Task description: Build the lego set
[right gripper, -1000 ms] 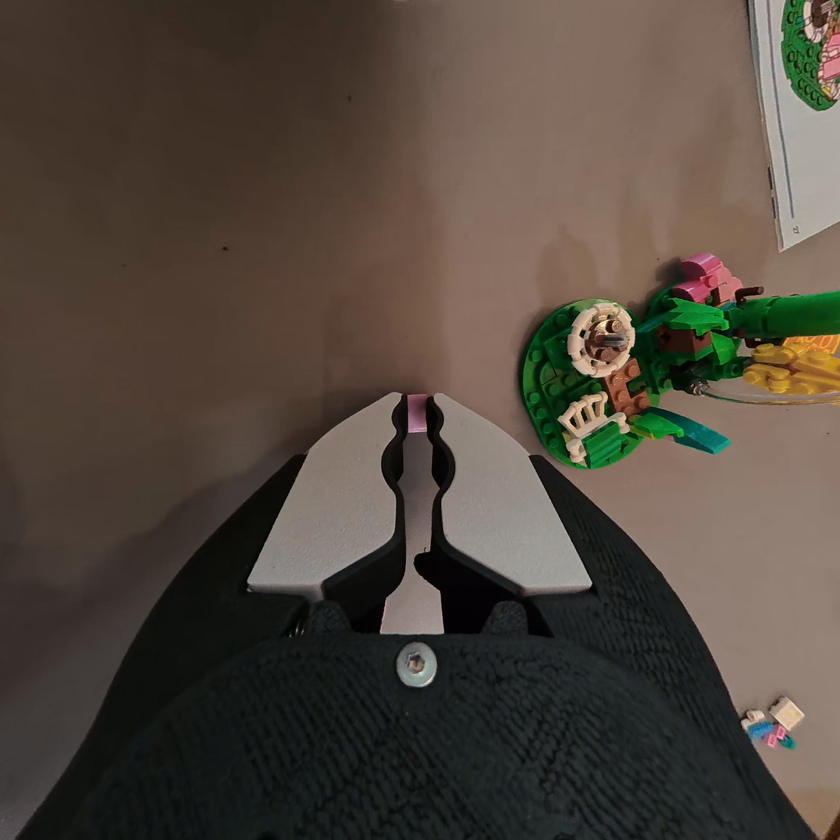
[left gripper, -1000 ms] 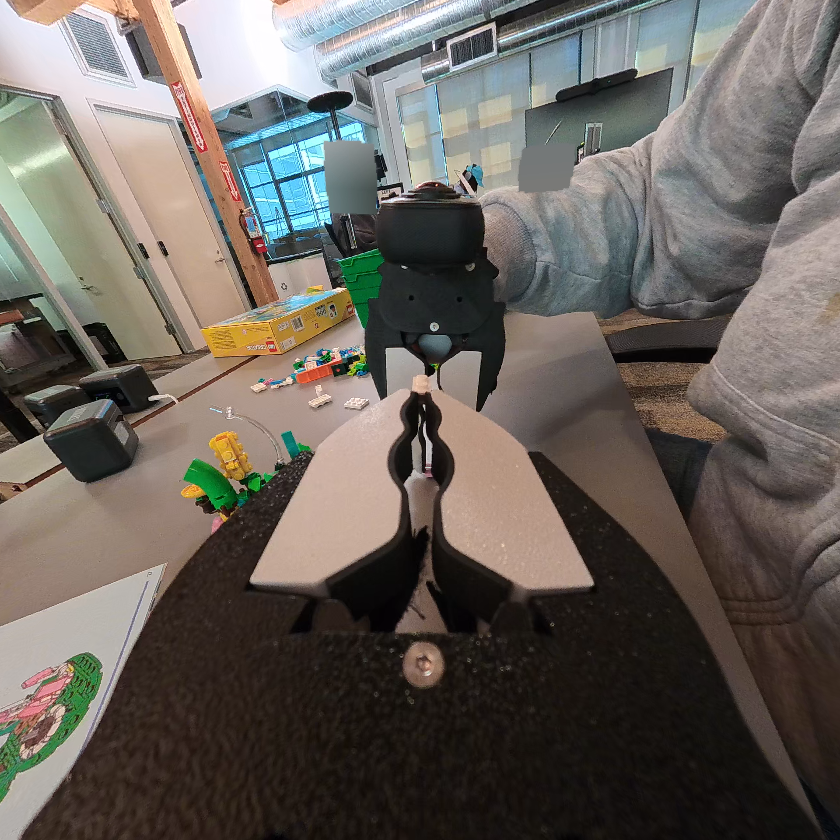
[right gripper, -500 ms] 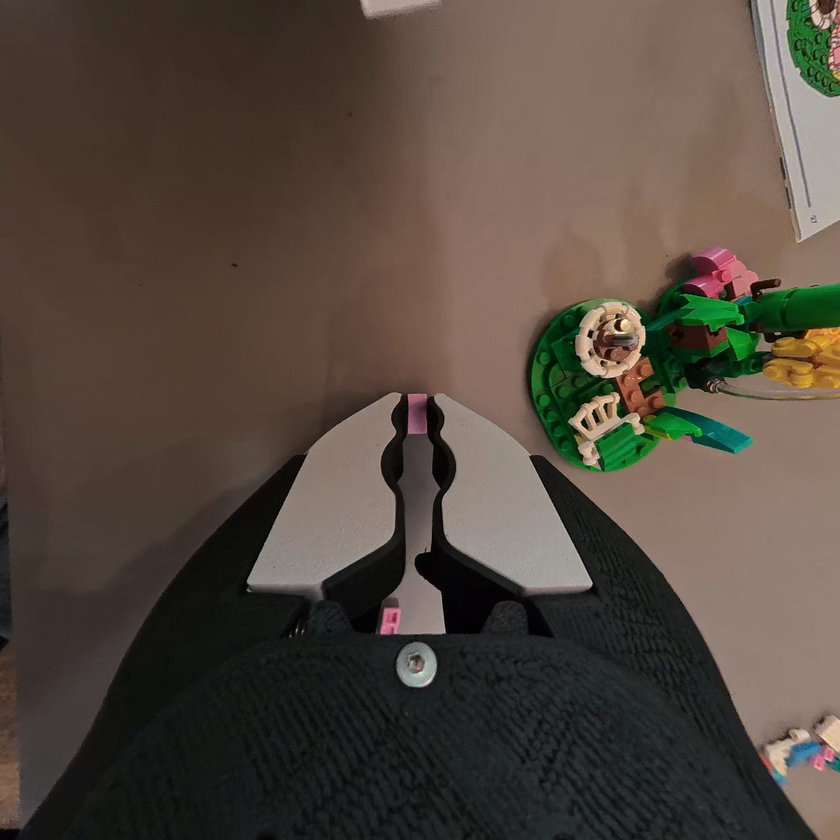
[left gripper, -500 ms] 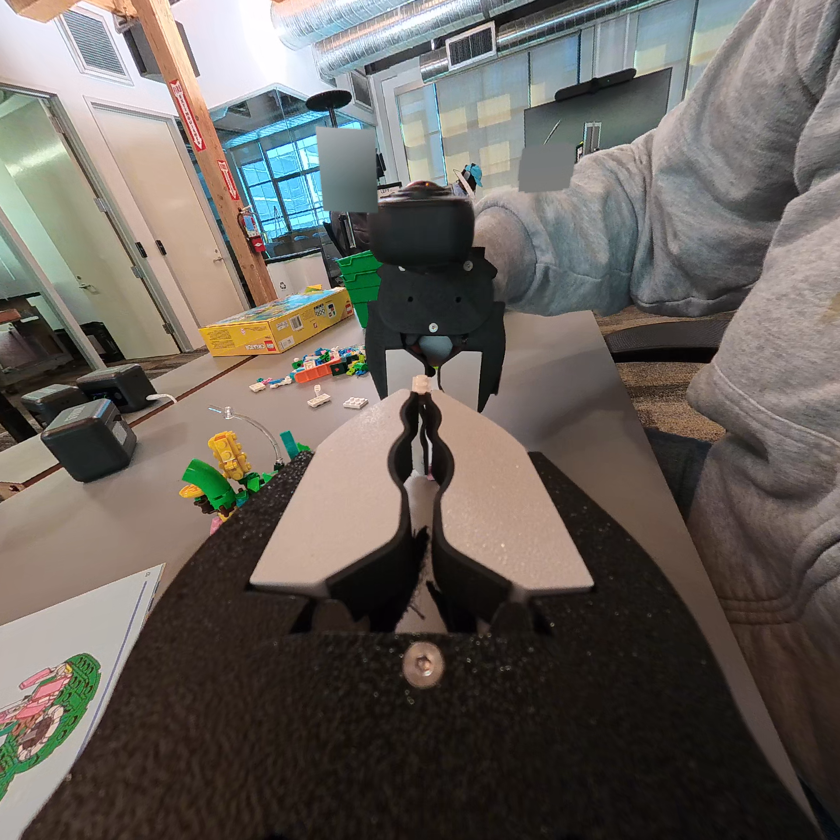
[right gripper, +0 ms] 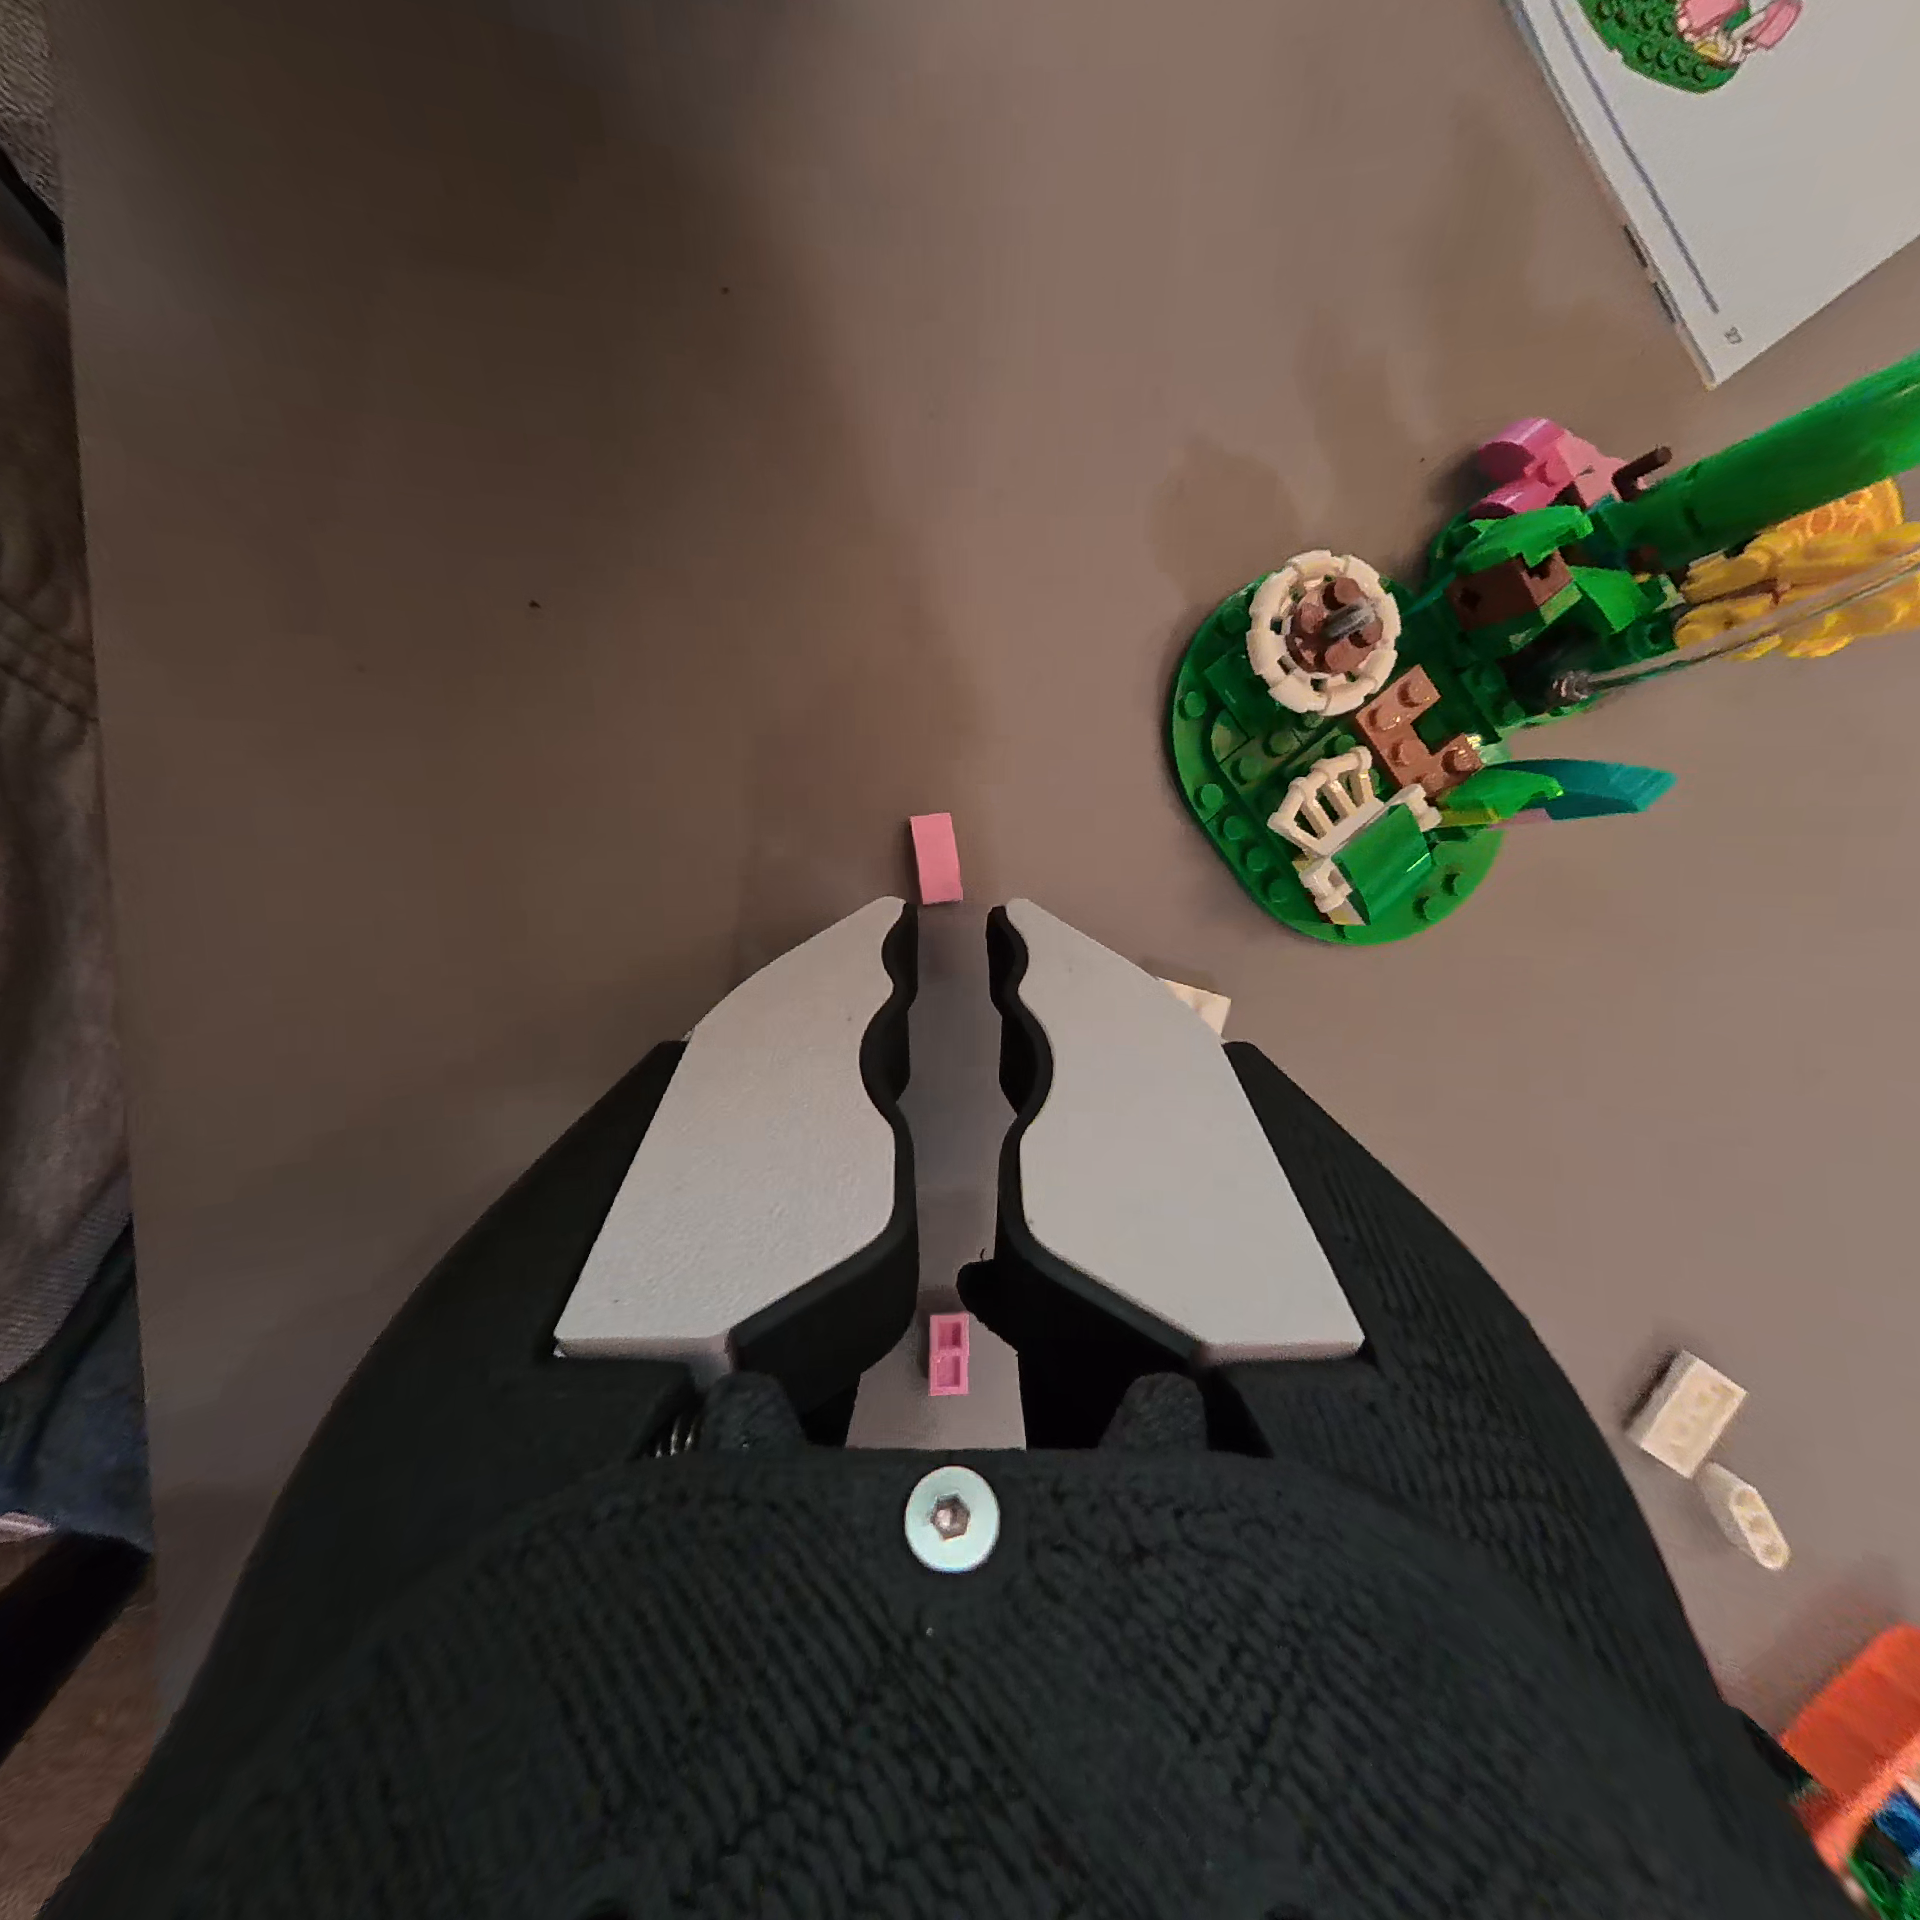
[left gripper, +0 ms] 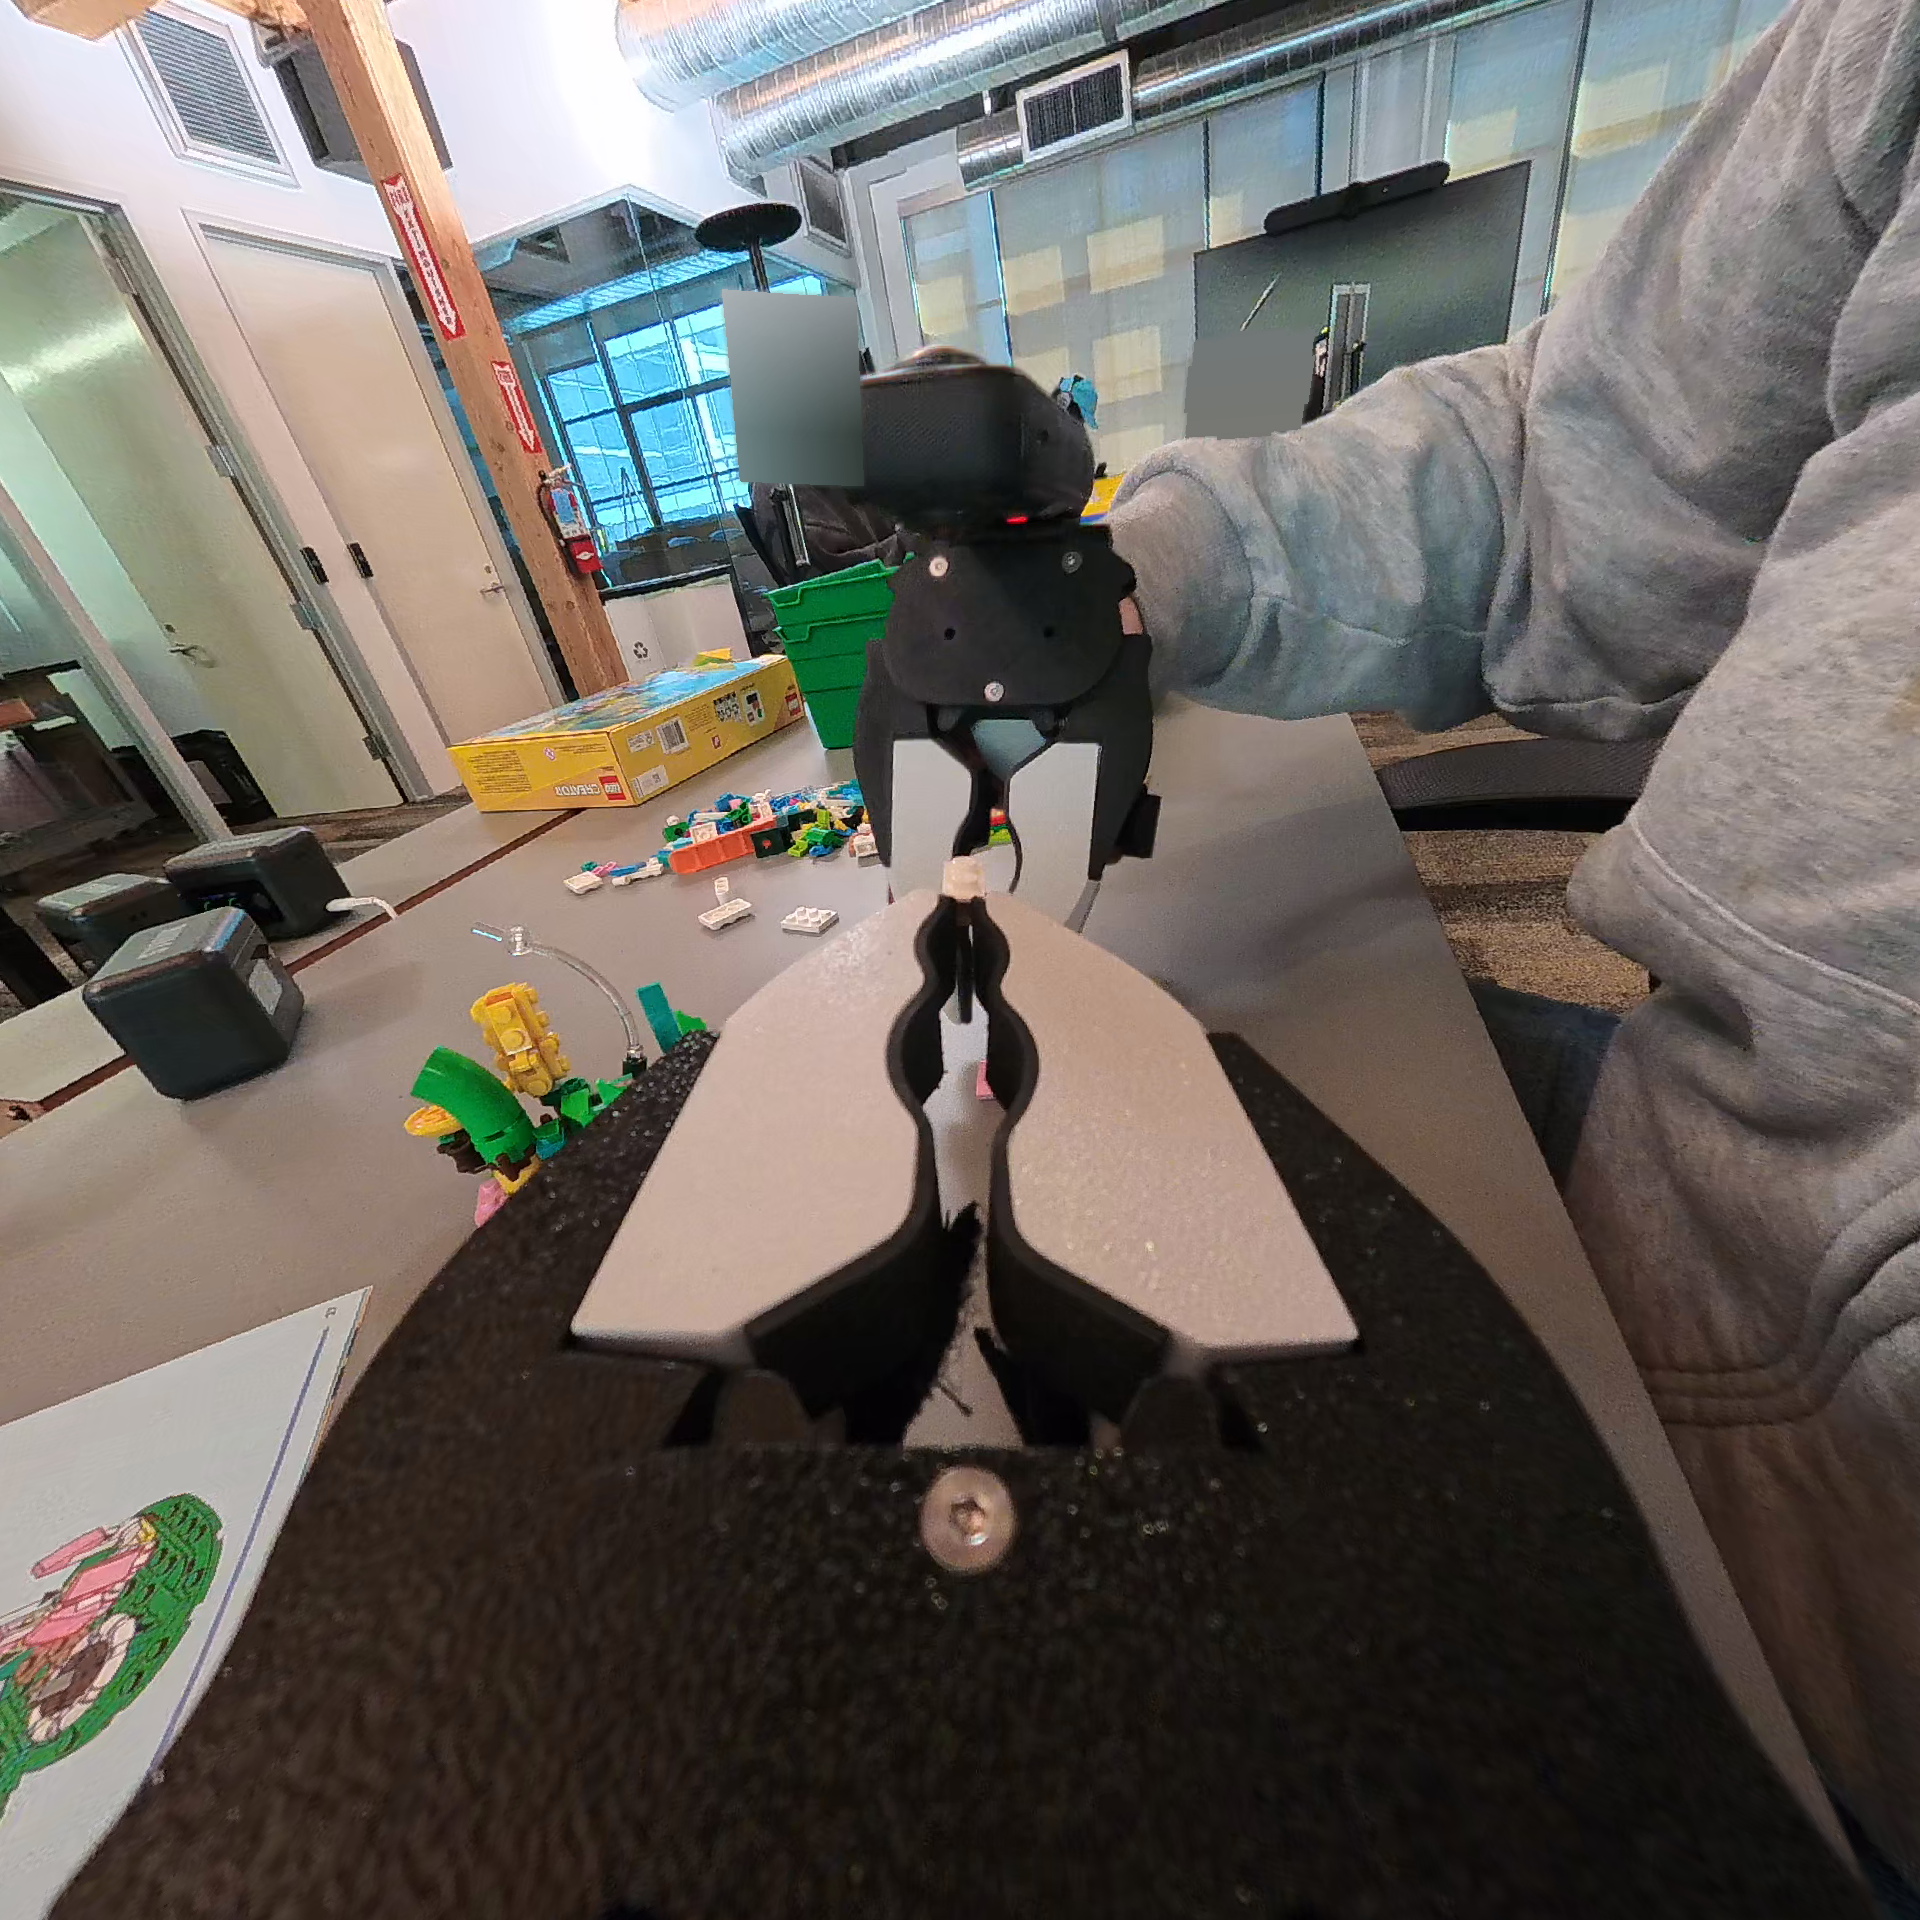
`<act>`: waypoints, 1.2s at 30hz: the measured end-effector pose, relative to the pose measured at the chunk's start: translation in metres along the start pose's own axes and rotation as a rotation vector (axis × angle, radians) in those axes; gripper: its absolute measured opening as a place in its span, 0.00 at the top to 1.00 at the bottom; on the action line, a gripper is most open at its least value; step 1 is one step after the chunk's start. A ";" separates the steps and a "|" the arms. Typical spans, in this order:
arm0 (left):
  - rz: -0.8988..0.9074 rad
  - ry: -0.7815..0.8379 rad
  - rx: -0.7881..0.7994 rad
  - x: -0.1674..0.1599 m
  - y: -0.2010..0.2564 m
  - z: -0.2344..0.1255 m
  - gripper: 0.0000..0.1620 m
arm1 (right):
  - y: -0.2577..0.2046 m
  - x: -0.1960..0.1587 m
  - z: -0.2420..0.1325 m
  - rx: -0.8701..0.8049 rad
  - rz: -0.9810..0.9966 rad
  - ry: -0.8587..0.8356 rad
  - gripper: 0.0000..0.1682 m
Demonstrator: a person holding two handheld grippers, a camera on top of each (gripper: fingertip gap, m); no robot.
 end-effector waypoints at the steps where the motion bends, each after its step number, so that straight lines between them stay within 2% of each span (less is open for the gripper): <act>1: -0.001 0.000 0.000 0.000 0.000 0.000 0.99 | 0.000 0.000 0.001 0.005 0.005 0.004 0.93; 12: -0.001 0.000 -0.002 -0.001 0.000 0.000 0.99 | -0.001 -0.002 0.009 0.039 0.001 -0.011 0.93; 20: -0.002 0.000 -0.004 -0.001 0.000 0.000 0.99 | -0.017 0.004 0.011 0.151 0.017 0.007 0.93; 26: -0.002 0.000 -0.005 -0.001 0.001 0.000 0.99 | -0.002 -0.001 0.006 0.077 0.055 0.000 0.92; 30: -0.001 0.000 -0.004 -0.001 0.001 0.000 0.99 | -0.009 -0.002 0.012 0.097 0.040 -0.011 0.92; 36: -0.001 0.000 -0.004 -0.001 0.001 0.000 0.99 | -0.023 0.011 0.016 0.160 0.039 0.058 0.92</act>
Point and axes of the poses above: each gripper's, where its closed fingertips meet, z out along the fingers, x out of its top, y = z × x across the jaws, the point moved 4 cm from there along -z, back along the fingers, and after that the axes turned 2 degrees about y, right-handed, at the moved point
